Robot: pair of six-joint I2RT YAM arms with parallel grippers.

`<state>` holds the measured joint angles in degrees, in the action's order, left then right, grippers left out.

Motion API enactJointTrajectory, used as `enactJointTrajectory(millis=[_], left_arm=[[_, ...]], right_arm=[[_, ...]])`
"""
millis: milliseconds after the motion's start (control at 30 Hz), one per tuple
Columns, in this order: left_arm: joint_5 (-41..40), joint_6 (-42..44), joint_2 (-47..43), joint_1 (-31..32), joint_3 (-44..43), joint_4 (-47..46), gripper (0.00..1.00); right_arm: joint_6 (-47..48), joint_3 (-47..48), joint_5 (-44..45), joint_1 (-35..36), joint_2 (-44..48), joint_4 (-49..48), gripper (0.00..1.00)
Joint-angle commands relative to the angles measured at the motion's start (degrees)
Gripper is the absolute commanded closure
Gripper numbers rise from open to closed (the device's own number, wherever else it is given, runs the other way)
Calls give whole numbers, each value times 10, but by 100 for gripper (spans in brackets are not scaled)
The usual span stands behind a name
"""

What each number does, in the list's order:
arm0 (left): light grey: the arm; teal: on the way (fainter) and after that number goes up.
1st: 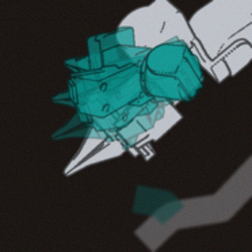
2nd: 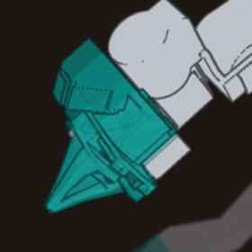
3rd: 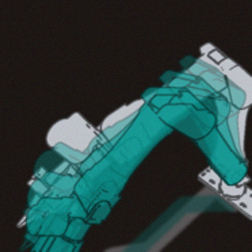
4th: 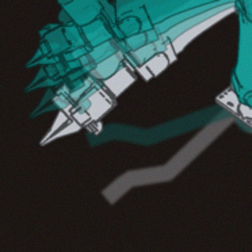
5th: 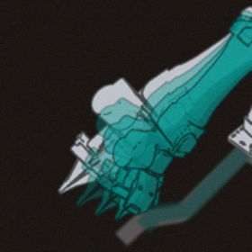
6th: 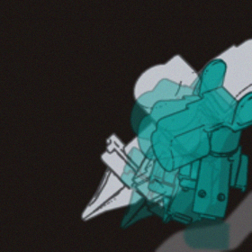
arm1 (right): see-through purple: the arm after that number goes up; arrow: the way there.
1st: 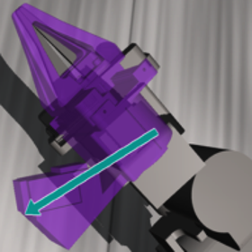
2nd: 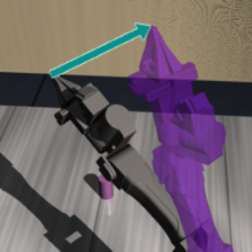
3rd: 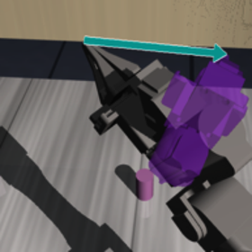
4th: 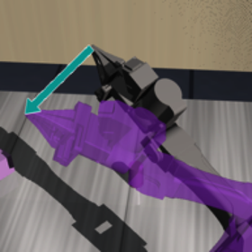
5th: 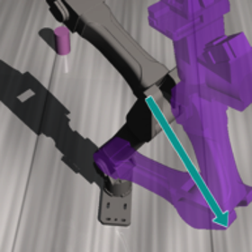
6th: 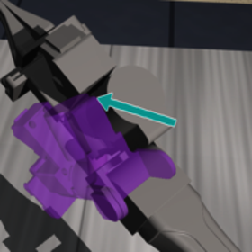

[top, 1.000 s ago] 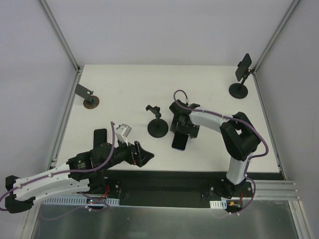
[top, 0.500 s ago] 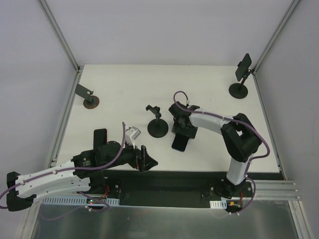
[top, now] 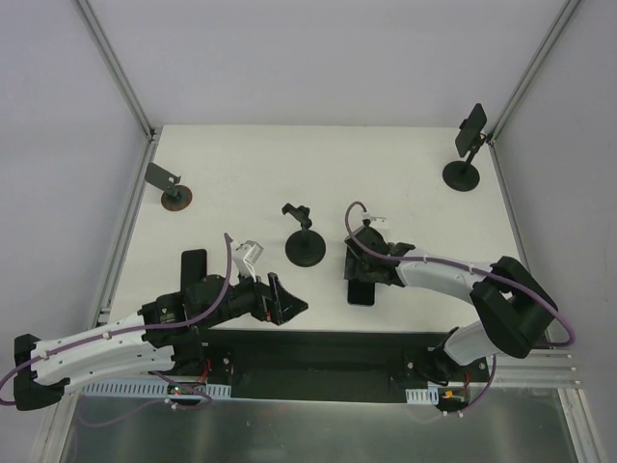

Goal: Place the phone on the phone stand

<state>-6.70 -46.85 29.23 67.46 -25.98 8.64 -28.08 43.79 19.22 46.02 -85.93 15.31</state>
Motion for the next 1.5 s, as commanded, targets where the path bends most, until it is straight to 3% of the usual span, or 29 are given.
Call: enactJointTrajectory(millis=[0,233,333,667,800,867,1100,1467], left_arm=[[-43,-32,20,-1,-2,-62,4],[-37,-33,100,-1,-48,-77,3],[-42,-34,137,-2,-59,-127,3],[-84,-54,256,-29,-76,-225,25],[-73,-40,311,-44,-120,-224,30],[-70,-29,346,-49,-153,-223,38],[-32,-1,459,-60,-261,-209,37],[12,-3,541,-60,-306,-221,53]], right_arm=[[69,-34,15,-1,56,-76,99],[145,-129,-3,-1,152,-206,99],[173,-160,-30,-1,213,-244,99],[238,-244,-100,-1,374,-316,99],[257,-254,-134,-1,431,-309,99],[251,-254,-145,-1,464,-296,99],[239,-219,-184,-1,495,-251,99],[225,-211,-187,0,538,-224,99]])
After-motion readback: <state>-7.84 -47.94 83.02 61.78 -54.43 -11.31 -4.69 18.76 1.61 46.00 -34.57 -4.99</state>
